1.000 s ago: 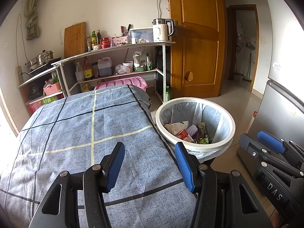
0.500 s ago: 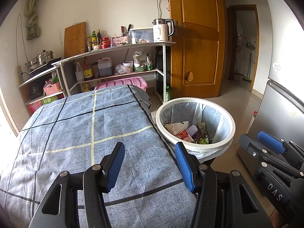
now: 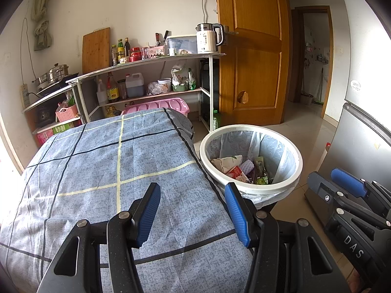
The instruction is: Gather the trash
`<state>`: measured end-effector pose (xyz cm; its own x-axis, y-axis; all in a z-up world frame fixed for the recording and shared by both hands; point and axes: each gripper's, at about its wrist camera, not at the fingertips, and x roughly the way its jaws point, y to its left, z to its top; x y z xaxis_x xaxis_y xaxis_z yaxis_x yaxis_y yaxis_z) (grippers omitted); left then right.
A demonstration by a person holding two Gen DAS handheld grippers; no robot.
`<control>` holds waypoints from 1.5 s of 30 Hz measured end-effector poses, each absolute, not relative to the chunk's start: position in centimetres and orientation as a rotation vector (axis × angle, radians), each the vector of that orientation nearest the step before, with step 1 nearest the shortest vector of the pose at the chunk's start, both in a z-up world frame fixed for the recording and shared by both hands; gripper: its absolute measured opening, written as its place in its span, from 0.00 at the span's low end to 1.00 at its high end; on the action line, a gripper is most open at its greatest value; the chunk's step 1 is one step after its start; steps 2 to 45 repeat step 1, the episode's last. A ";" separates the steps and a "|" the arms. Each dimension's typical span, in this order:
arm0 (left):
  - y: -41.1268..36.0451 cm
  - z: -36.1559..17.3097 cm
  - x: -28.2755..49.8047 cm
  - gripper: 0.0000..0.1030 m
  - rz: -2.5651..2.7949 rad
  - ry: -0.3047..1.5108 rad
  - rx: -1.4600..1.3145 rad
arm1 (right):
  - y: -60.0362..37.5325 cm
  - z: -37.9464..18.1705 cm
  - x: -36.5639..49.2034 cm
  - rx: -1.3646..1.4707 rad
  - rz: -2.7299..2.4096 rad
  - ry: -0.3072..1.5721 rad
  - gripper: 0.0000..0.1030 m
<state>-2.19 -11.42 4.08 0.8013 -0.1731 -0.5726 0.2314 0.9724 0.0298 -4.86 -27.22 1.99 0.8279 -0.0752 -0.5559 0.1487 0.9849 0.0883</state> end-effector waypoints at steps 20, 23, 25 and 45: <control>-11.4 4.1 -2.2 0.53 -0.217 0.603 0.100 | -27.2 2.0 -4.9 0.130 -0.119 0.584 0.45; -11.4 4.1 -2.2 0.53 -0.217 0.603 0.100 | -27.2 2.0 -4.9 0.130 -0.119 0.584 0.45; -11.4 4.1 -2.2 0.53 -0.217 0.603 0.100 | -27.2 2.0 -4.9 0.130 -0.119 0.584 0.45; -11.4 4.1 -2.2 0.53 -0.217 0.603 0.100 | -27.2 2.0 -4.9 0.130 -0.119 0.584 0.45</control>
